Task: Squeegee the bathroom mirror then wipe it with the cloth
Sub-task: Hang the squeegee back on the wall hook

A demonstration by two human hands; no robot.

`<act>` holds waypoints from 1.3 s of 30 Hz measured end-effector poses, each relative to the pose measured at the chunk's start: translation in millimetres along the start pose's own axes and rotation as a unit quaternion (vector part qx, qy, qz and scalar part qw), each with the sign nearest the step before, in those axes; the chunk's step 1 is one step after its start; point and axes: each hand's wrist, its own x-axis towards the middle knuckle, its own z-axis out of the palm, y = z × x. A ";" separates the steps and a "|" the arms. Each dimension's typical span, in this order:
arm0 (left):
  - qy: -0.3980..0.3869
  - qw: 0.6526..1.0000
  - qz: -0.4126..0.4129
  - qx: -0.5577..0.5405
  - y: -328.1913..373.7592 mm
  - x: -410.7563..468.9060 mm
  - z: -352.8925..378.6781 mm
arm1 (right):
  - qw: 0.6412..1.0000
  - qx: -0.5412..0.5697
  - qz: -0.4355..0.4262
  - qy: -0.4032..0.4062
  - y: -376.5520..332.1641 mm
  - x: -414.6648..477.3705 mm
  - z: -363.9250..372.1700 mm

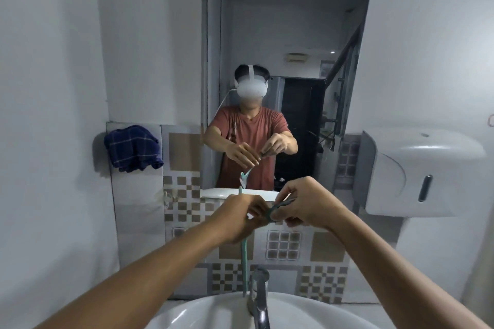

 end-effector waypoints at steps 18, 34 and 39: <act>0.203 0.973 -0.055 -0.098 -17.6 -36.5 -37.7 | 0.973 0.104 -0.184 0.095 -35.5 34.2 53.9; 0.287 0.951 -0.105 -0.058 -93.5 -62.5 -95.6 | 0.967 0.144 -0.212 0.006 -81.5 93.8 148.3; 0.284 0.947 -0.134 -0.062 -129.5 -65.2 -106.7 | 0.973 0.150 -0.177 -0.019 -82.0 122.1 187.2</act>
